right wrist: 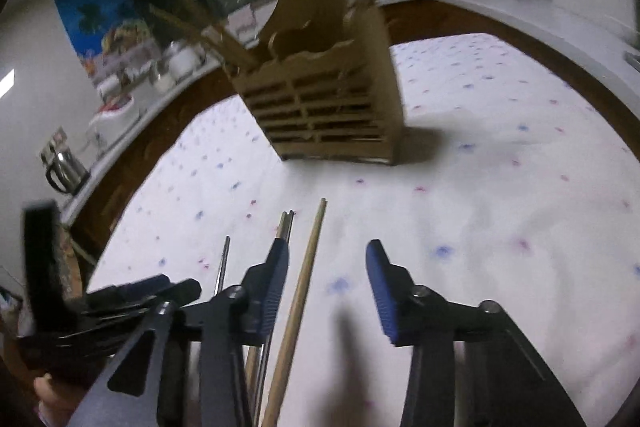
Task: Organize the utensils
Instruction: 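Grasp a metal chopstick with the left tool while the right tool grasps a wooden chopstick, then carry both chopsticks upright and lower them into the wooden holder, then open both tools to release the chopsticks and lift away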
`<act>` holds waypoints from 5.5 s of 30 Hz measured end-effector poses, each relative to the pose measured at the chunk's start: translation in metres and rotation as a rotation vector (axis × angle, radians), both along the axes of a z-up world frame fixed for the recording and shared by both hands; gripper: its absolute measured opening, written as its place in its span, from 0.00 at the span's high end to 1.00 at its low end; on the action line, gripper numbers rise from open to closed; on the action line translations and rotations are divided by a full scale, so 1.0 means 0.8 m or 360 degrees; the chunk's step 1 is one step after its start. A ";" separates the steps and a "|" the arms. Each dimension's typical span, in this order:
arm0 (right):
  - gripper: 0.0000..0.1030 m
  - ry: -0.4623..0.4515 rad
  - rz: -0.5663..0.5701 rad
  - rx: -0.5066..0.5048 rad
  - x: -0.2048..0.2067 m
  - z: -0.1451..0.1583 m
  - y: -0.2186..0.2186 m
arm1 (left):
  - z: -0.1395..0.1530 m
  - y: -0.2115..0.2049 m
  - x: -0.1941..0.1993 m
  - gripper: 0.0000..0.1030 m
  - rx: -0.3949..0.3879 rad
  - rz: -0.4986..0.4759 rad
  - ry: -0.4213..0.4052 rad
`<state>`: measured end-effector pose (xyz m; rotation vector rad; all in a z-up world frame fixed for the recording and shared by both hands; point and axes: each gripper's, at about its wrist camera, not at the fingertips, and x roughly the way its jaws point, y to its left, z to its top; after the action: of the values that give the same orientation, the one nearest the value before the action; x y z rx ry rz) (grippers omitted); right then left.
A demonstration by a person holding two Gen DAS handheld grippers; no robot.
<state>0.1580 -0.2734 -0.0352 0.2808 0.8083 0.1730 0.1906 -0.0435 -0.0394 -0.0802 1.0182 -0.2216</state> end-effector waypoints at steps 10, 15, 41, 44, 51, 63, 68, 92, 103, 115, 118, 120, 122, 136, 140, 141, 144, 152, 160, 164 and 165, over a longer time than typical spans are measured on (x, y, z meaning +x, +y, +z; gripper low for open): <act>0.77 0.0167 0.0101 -0.0200 0.068 -0.039 0.036 | -0.013 -0.040 0.031 0.55 0.0132 -0.0069 0.0005; 0.90 0.0155 0.0139 -0.0362 0.072 -0.039 0.050 | -0.015 -0.060 0.029 0.87 0.0234 -0.0116 -0.0065; 0.96 -0.0041 0.0055 0.0010 -0.023 0.042 -0.009 | 0.010 -0.016 0.010 0.78 -0.0002 -0.0083 0.0043; 0.96 -0.0032 0.0046 0.0015 -0.027 0.039 -0.012 | -0.004 -0.023 0.017 0.79 0.0048 -0.0110 0.0067; 0.96 -0.0037 0.0034 0.0037 -0.034 0.040 -0.015 | -0.015 -0.059 0.018 0.95 0.0304 -0.0226 -0.0059; 0.96 -0.0154 0.0050 0.0085 -0.052 0.073 -0.013 | 0.054 -0.003 -0.032 0.96 -0.0094 -0.0139 -0.0142; 0.96 -0.0256 0.0056 0.0098 -0.068 0.104 -0.015 | 0.107 0.012 -0.057 0.96 -0.0196 -0.0138 -0.0290; 0.96 -0.0542 0.0008 0.0080 -0.097 0.179 -0.033 | 0.194 0.026 -0.093 0.96 -0.0287 -0.0141 -0.0575; 0.96 -0.0575 -0.0008 0.0074 -0.095 0.188 -0.044 | 0.219 0.018 -0.082 0.96 -0.0294 -0.0148 -0.0650; 0.96 -0.0690 -0.0037 0.0047 -0.067 0.225 -0.057 | 0.273 -0.013 -0.044 0.96 -0.0296 -0.0174 -0.0806; 0.96 -0.0746 -0.0054 0.0037 -0.053 0.242 -0.061 | 0.294 -0.022 -0.027 0.96 -0.0297 -0.0168 -0.0866; 0.96 -0.0793 -0.0071 0.0025 -0.043 0.256 -0.063 | 0.305 -0.028 -0.014 0.96 -0.0301 -0.0157 -0.0895; 0.96 -0.0828 -0.0088 0.0020 -0.033 0.266 -0.065 | 0.317 -0.033 0.000 0.96 -0.0298 -0.0140 -0.0928; 0.96 -0.0923 -0.0191 -0.0052 0.047 0.283 -0.074 | 0.323 -0.080 0.102 0.96 -0.0241 -0.0006 -0.1060; 0.96 -0.0910 -0.0197 -0.0092 0.059 0.265 -0.067 | 0.293 -0.090 0.109 0.96 -0.0239 -0.0025 -0.1046; 0.96 -0.0910 -0.0193 -0.0101 0.061 0.260 -0.065 | 0.284 -0.091 0.109 0.96 -0.0239 -0.0033 -0.1032; 0.96 -0.0891 -0.0176 -0.0126 0.063 0.240 -0.058 | 0.260 -0.095 0.107 0.96 -0.0224 -0.0050 -0.0984; 0.96 -0.0759 -0.0166 -0.0126 0.070 0.190 -0.053 | 0.211 -0.095 0.101 0.96 -0.0199 -0.0063 -0.0850; 0.96 -0.0671 -0.0170 -0.0119 0.071 0.170 -0.054 | 0.196 -0.088 0.100 0.96 -0.0216 -0.0045 -0.0789; 0.96 -0.0665 -0.0175 -0.0117 0.072 0.173 -0.054 | 0.194 -0.089 0.101 0.96 -0.0213 -0.0047 -0.0779; 0.96 -0.0666 -0.0175 -0.0121 0.072 0.173 -0.054 | 0.193 -0.089 0.101 0.96 -0.0213 -0.0047 -0.0773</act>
<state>0.2154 -0.3169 0.1036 0.2068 0.3825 0.0924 0.2713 -0.1143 0.1151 -0.1258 0.5206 -0.3183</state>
